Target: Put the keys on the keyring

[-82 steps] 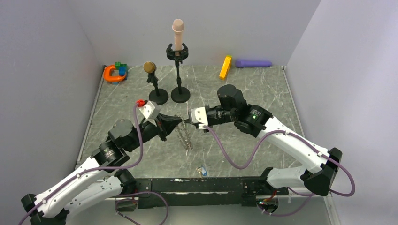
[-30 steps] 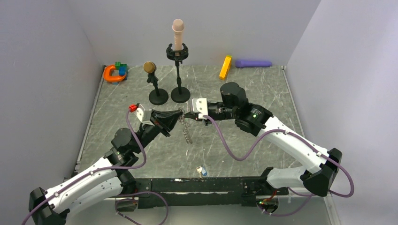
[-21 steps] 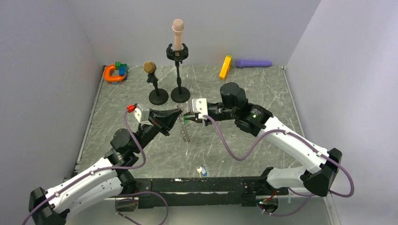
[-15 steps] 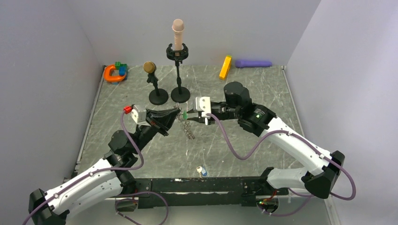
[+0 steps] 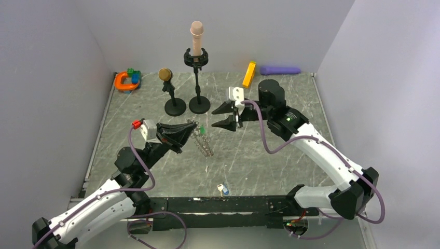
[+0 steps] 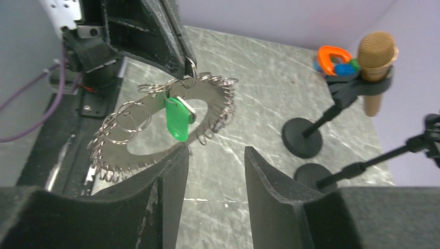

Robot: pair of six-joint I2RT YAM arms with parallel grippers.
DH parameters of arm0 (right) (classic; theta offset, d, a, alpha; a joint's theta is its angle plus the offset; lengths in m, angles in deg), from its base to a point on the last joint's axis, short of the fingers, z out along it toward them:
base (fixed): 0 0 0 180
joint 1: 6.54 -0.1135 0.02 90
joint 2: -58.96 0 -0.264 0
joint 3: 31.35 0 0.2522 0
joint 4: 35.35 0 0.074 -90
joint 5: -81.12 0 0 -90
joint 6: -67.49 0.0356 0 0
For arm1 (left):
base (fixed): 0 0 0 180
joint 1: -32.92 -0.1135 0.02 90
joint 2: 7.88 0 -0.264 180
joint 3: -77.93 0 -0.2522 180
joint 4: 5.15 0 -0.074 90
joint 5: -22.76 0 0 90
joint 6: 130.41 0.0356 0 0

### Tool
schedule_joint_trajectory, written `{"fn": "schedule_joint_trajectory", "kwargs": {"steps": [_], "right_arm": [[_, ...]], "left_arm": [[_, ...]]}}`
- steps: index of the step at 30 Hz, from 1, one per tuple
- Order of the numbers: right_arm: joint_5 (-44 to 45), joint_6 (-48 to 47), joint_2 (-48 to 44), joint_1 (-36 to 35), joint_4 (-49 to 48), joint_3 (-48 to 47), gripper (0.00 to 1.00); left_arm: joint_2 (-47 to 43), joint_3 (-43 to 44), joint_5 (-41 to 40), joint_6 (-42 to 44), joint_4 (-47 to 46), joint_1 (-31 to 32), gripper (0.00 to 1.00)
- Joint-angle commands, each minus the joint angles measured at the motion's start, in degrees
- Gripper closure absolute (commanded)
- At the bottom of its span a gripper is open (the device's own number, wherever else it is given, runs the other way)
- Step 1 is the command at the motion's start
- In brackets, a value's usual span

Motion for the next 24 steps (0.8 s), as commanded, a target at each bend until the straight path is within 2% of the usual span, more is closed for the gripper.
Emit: {"fn": "schedule_joint_trajectory", "kwargs": {"steps": [1,7,12,18,24], "right_arm": [[-10.75,5.81,1.48,0.40,-6.61,-1.90,0.51],[-15.57,11.71,3.57,0.43,-13.59,-1.06,0.50],[-18.94,15.82,4.84,0.29,-18.11,-1.00,0.55],[-20.50,16.50,5.63,-0.06,-16.66,-1.17,0.73],[-19.15,14.13,5.90,0.00,-11.07,-1.41,0.74]], "left_arm": [[-0.95,0.41,8.30,-1.44,-4.41,-2.59,1.00],[1.47,1.01,14.96,-4.02,-6.52,-4.45,1.00],[3.34,1.93,17.56,-4.77,-7.36,-4.78,1.00],[3.91,2.18,17.88,-4.72,-8.15,-5.36,1.00],[3.50,1.83,17.70,-5.17,-8.55,-5.63,1.00]]}}
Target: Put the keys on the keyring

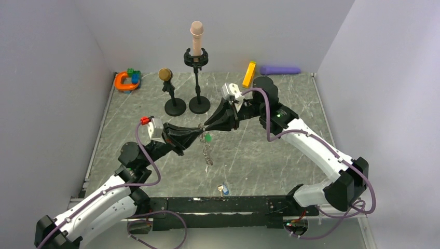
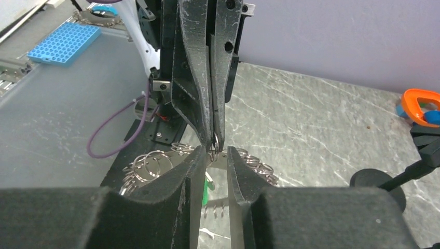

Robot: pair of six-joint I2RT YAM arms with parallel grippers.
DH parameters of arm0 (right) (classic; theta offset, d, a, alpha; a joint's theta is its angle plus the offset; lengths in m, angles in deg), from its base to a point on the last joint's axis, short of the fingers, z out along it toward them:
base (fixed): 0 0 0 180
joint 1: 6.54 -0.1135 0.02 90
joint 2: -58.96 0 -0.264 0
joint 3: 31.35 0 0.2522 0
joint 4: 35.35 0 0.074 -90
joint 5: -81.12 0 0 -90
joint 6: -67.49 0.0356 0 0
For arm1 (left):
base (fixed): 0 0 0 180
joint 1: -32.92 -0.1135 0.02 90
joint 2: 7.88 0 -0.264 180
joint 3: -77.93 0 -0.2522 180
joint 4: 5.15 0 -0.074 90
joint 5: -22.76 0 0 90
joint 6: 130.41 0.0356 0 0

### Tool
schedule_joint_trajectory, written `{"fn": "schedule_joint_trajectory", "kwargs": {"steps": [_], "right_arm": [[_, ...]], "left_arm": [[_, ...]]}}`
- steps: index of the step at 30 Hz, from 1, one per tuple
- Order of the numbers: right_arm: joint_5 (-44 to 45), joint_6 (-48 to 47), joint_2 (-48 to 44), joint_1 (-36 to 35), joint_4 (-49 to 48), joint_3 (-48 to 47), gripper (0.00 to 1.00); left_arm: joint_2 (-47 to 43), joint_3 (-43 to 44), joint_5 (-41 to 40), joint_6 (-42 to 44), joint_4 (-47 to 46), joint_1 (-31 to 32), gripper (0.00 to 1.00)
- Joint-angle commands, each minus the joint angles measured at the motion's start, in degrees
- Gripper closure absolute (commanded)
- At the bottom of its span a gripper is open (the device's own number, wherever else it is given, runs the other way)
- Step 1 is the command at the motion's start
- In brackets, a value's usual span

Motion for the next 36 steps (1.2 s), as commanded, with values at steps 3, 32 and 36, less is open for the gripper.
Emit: {"fn": "schedule_joint_trajectory", "kwargs": {"steps": [3,32,36], "right_arm": [[-0.76,-0.41,0.62,-0.25,1.69,-1.59,0.72],[-2.61,1.70,2.08,-0.47,2.07,-4.35,1.00],[-1.45,-5.93,2.88,-0.46,11.56,-7.39,1.00]], "left_arm": [[-0.71,1.88,1.14,-1.72,-6.14,-0.52,1.00],[-0.93,2.34,1.44,-1.88,-3.29,-0.85,0.97],[-3.07,4.31,1.79,0.80,5.64,-1.22,0.78]]}}
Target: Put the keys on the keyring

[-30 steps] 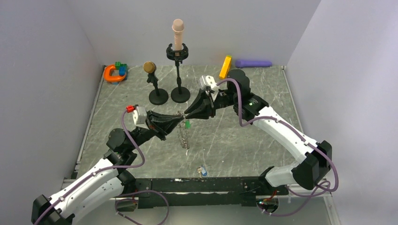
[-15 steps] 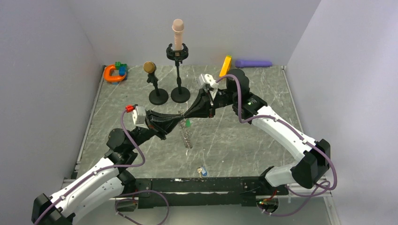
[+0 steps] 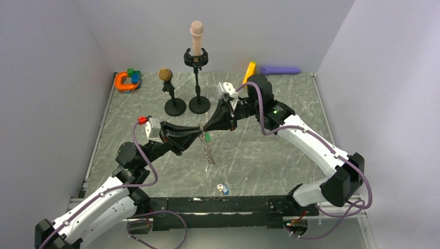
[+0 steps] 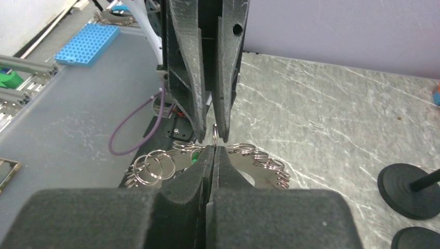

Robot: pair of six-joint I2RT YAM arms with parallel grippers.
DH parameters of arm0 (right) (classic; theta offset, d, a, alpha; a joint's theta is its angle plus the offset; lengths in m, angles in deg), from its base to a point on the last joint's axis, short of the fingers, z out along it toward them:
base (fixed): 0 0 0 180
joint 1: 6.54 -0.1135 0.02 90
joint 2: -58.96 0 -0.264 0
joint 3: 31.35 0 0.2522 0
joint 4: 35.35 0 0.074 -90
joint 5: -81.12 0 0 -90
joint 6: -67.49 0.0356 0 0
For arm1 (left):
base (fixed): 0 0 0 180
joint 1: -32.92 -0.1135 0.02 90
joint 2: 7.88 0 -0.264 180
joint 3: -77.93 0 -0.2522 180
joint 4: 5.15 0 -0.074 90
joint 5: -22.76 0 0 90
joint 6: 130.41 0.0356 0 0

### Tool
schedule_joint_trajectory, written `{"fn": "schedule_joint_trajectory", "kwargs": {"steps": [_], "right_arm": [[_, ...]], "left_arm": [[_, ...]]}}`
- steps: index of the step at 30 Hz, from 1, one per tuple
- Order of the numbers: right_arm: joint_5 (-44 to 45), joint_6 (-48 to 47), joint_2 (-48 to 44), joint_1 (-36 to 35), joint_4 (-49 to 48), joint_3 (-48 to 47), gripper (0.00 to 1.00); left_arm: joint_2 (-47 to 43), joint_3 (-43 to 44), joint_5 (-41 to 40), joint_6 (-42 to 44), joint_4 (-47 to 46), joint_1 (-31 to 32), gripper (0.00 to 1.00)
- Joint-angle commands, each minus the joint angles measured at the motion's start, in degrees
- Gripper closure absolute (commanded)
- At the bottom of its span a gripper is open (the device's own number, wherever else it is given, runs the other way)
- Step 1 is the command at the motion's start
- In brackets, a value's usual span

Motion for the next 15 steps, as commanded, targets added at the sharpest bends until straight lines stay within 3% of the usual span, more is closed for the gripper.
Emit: {"fn": "schedule_joint_trajectory", "kwargs": {"steps": [1,9,15], "right_arm": [[0.40,-9.27,0.38,-0.10,8.75,-5.27,1.00],[1.21,-13.54,0.79,-0.15,13.69,-6.94,1.00],[5.25,-33.61,4.90,-0.21,35.75,-16.68,1.00]], "left_arm": [[-2.87,4.50,1.23,2.16,7.99,-0.73,0.73],[-3.92,7.55,2.37,3.67,15.85,-1.59,0.52],[-2.50,19.17,4.96,13.99,40.59,-2.66,0.47]]}}
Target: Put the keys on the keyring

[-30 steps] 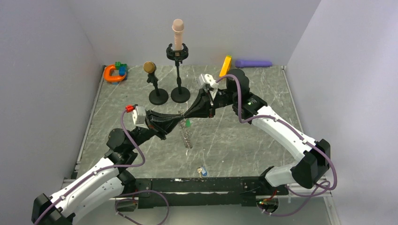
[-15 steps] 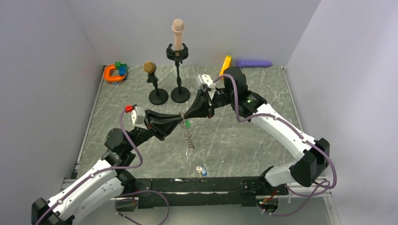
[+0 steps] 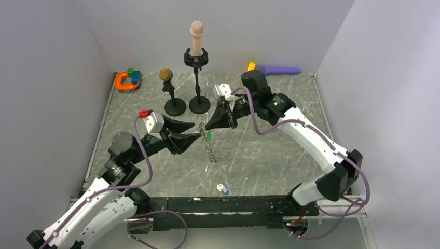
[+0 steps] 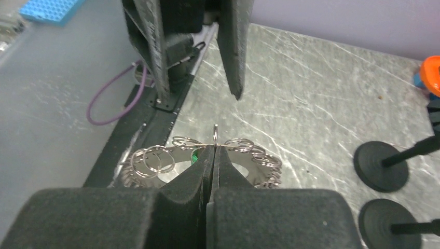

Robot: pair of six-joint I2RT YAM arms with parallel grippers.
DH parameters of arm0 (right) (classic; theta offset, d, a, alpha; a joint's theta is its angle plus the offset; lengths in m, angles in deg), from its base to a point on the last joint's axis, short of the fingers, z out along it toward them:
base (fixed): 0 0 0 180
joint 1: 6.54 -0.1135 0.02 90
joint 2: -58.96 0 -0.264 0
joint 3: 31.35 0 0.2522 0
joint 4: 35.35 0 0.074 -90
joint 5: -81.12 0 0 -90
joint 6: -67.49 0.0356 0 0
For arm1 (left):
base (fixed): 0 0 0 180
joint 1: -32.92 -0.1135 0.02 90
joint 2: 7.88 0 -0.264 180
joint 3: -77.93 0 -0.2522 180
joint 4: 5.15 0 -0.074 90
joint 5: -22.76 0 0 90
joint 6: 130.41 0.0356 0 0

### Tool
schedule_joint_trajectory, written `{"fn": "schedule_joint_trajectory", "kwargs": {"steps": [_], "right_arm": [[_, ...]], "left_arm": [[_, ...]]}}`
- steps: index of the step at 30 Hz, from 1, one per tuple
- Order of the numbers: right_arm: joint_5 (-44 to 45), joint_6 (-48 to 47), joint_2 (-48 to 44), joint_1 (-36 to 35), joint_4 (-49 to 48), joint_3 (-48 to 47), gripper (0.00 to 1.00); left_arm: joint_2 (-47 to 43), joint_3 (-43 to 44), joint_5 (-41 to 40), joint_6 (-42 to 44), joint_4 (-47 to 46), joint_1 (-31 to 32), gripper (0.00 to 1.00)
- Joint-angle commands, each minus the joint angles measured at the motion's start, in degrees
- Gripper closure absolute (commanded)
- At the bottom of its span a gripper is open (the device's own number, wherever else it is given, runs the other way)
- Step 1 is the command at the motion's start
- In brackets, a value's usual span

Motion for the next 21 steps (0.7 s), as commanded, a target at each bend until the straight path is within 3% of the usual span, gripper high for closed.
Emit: {"fn": "schedule_joint_trajectory", "kwargs": {"steps": [1,5,8,21], "right_arm": [[3.23,-18.39,2.85,-0.27,17.98,-9.97,1.00],[8.78,-29.34,4.86,-1.48,28.73,-15.19,1.00],[12.43,-35.66,5.66,-2.57,34.17,-17.60,1.00],[20.33,-45.35,8.10,-6.31,43.75,-23.03,1.00]], "left_arm": [[1.34,11.59,3.21,9.45,21.34,-0.87,0.46],[4.14,18.12,4.96,13.85,32.20,-0.91,0.41],[6.47,20.74,6.58,15.90,35.21,-0.91,0.33],[17.29,24.36,9.97,19.20,34.28,-0.62,0.38]]}}
